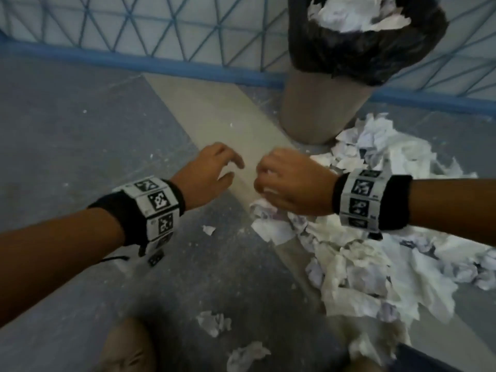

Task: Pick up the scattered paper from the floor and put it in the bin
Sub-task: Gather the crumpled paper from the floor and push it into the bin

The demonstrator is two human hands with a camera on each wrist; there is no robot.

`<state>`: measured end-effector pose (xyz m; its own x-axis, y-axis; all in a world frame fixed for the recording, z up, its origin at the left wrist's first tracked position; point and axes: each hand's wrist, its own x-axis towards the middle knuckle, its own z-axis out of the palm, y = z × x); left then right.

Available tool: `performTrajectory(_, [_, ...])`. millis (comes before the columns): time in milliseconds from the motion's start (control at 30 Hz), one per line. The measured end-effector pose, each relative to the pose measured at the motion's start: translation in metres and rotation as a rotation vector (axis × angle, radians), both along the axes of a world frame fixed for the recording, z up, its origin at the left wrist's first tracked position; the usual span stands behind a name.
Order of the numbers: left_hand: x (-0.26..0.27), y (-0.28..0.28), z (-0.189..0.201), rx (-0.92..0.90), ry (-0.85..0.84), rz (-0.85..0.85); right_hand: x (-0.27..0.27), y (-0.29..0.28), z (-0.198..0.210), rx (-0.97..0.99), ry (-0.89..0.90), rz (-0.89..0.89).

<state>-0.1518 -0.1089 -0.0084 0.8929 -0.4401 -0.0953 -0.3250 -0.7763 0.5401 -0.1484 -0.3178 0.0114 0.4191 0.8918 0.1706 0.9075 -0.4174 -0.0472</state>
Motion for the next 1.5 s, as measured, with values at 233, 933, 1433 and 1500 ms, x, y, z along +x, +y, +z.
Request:
performTrajectory(233, [-0.148,0.033,-0.051,0.220,0.389,-0.407,-0.123,0.011,-0.082,-0.194,0.257,0.798])
performTrajectory(933, [-0.040,-0.086,-0.054,0.277,0.192,-0.180,-0.136,0.022,-0.113,-0.344,0.424,0.429])
performTrajectory(1433, [-0.011,-0.071,-0.060,0.066,0.296,0.081,0.004,-0.072,-0.065,0.039,0.436,-0.463])
performTrajectory(1500, [-0.012,-0.079,-0.053,-0.069,0.244,0.110,0.018,-0.077,-0.068,0.046,0.452,-0.577])
